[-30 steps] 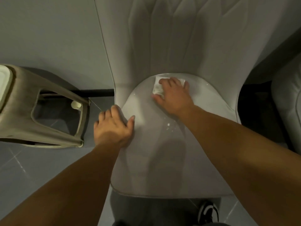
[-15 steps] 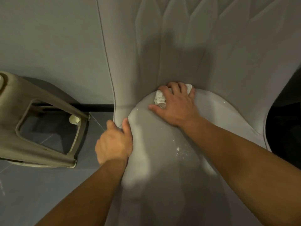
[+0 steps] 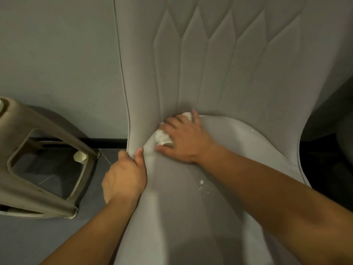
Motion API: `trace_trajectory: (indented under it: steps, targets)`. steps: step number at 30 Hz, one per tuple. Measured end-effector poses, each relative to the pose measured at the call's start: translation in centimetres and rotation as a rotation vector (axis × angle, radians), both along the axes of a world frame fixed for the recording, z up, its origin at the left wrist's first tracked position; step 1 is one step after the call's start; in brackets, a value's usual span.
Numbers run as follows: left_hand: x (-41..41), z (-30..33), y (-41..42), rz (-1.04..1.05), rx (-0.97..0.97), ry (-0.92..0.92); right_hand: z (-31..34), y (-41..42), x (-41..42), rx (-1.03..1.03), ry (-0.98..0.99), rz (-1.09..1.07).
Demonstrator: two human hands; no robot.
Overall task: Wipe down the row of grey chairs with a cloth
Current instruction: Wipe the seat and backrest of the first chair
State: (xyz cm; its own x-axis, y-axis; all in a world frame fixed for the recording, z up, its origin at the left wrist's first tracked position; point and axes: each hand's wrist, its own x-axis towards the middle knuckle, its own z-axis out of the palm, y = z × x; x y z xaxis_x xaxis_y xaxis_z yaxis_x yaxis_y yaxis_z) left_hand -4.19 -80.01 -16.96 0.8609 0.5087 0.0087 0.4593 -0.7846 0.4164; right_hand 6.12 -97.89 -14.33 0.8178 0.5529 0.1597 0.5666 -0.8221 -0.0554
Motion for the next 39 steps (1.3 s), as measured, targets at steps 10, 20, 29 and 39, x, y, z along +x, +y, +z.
trace_trajectory:
  steps: [10, 20, 29, 39]
  targets:
    - [-0.2, 0.4, 0.0, -0.007, -0.027, 0.021, 0.0, -8.2, -0.2, -0.09, -0.072, -0.642]
    - [-0.1, 0.2, -0.1, -0.007, -0.05, 0.016, -0.4, -4.5, 0.4, 0.132, 0.048, -0.755]
    - [-0.4, 0.8, -0.2, -0.009, -0.072, 0.021, -0.3, 3.5, -2.6, 0.177, 0.122, -0.305]
    - [-0.2, 1.2, -0.1, -0.037, -0.064, 0.066, 0.8, -3.2, -11.7, -0.057, 0.285, -0.004]
